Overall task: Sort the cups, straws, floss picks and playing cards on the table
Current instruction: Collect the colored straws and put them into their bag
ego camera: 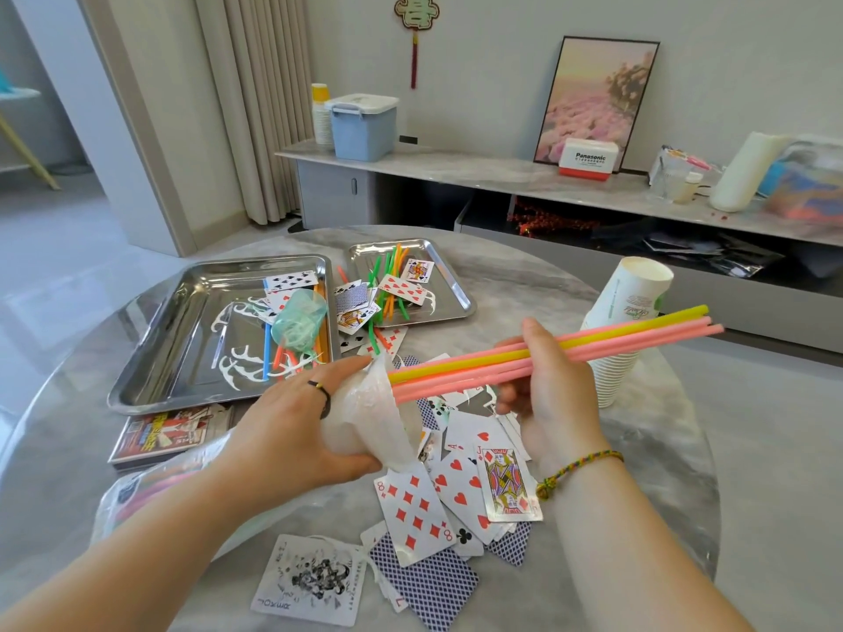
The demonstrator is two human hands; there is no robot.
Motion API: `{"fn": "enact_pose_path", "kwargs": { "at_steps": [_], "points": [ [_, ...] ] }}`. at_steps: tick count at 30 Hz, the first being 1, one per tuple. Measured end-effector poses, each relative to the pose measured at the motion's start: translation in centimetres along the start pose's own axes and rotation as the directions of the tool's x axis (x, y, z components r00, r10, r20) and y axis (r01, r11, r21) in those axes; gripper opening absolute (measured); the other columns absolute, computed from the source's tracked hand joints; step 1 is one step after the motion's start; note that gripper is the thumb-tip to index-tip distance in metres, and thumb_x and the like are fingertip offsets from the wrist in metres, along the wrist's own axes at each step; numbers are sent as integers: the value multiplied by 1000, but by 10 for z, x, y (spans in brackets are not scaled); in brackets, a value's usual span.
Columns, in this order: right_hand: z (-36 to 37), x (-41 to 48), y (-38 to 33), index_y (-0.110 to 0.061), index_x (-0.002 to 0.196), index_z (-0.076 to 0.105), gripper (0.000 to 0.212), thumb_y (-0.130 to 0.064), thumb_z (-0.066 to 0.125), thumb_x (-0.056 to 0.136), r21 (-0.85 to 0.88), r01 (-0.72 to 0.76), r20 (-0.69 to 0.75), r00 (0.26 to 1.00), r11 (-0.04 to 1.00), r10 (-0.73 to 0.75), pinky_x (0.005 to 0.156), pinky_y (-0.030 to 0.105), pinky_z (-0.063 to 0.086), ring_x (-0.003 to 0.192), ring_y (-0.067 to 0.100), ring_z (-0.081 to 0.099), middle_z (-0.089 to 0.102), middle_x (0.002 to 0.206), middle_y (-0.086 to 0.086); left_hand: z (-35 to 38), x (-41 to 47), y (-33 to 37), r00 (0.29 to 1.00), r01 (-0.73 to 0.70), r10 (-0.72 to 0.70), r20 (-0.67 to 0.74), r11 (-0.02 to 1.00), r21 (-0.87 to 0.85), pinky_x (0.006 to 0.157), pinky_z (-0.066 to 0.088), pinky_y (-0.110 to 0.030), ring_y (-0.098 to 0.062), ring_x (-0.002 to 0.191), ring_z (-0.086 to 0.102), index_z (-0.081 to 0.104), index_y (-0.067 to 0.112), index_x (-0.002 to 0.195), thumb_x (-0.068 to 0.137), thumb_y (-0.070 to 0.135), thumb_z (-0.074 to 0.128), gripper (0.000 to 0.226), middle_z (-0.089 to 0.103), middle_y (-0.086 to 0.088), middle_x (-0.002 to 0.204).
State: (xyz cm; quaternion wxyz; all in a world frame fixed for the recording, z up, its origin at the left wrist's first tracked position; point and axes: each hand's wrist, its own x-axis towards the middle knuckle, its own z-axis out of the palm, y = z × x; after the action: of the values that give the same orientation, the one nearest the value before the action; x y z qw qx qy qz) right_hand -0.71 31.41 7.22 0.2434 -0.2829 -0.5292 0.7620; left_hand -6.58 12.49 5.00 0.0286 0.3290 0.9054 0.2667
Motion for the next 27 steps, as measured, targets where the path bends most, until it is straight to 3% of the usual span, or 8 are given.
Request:
{"fn": "enact_pose_path", "kwargs": {
  "at_steps": [4, 9, 12, 15, 20, 23, 27],
  "points": [
    [8, -7, 12, -7, 58, 56, 38, -21, 48, 93, -53, -33, 73, 997, 998, 36, 29, 14, 34, 24, 8, 39, 44, 30, -1, 5, 2, 3, 996, -64, 59, 72, 995, 73, 84, 25, -11, -2, 115, 41, 17, 51, 131, 33, 73, 42, 103, 41, 26, 118],
    [24, -20, 35, -14, 56, 49, 34, -25, 57, 87, -230, -38, 184, 980, 973, 81, 39, 16, 36, 36, 7, 44, 46, 41, -4, 19, 6, 6, 993, -100, 95, 71, 993, 68, 99, 25, -16, -3, 122, 39, 17, 44, 137, 35, 74, 40, 109, 42, 19, 131],
    [23, -17, 35, -17, 59, 43, 37, -41, 56, 84, -341, -18, 198, 976, 940, 90, 47, 18, 31, 40, 4, 41, 43, 44, -8, 22, 6, 6, 995, -92, 88, 54, 993, 71, 96, 27, -16, -4, 118, 42, 17, 40, 140, 34, 74, 38, 112, 46, 18, 127],
    [15, -8, 25, -18, 59, 41, 42, -50, 48, 85, -326, 3, 148, 988, 945, 47, 37, 13, 25, 26, 1, 33, 37, 32, -10, 19, 5, 6, 996, -78, 76, 50, 996, 49, 97, 28, -17, -4, 117, 42, 17, 42, 139, 33, 74, 37, 112, 45, 20, 128],
    [5, 4, 18, -14, 65, 44, 30, -27, 46, 92, -115, -44, 85, 995, 992, 54, 31, 10, 16, 24, 3, 22, 33, 36, -7, 14, 3, 9, 996, -69, 66, 63, 996, 48, 90, 23, -11, -1, 118, 38, 15, 51, 131, 31, 73, 36, 105, 42, 24, 127],
    [6, 5, 23, -13, 60, 42, 30, -15, 46, 90, -209, -29, 110, 992, 977, 53, 34, 11, 18, 25, 3, 24, 34, 32, -9, 13, 0, 12, 996, -63, 61, 73, 998, 32, 89, 21, -9, 2, 118, 36, 6, 59, 117, 30, 73, 36, 94, 35, 31, 113],
    [15, -7, 32, -18, 57, 53, 32, -20, 53, 89, -317, 53, 255, 966, 947, 31, 35, 11, 27, 29, 0, 36, 44, 32, -9, 12, 2, 15, 997, -58, 58, 60, 998, 1, 85, 23, -10, 1, 111, 40, 5, 60, 112, 37, 72, 49, 88, 31, 34, 103]
  ]
}}
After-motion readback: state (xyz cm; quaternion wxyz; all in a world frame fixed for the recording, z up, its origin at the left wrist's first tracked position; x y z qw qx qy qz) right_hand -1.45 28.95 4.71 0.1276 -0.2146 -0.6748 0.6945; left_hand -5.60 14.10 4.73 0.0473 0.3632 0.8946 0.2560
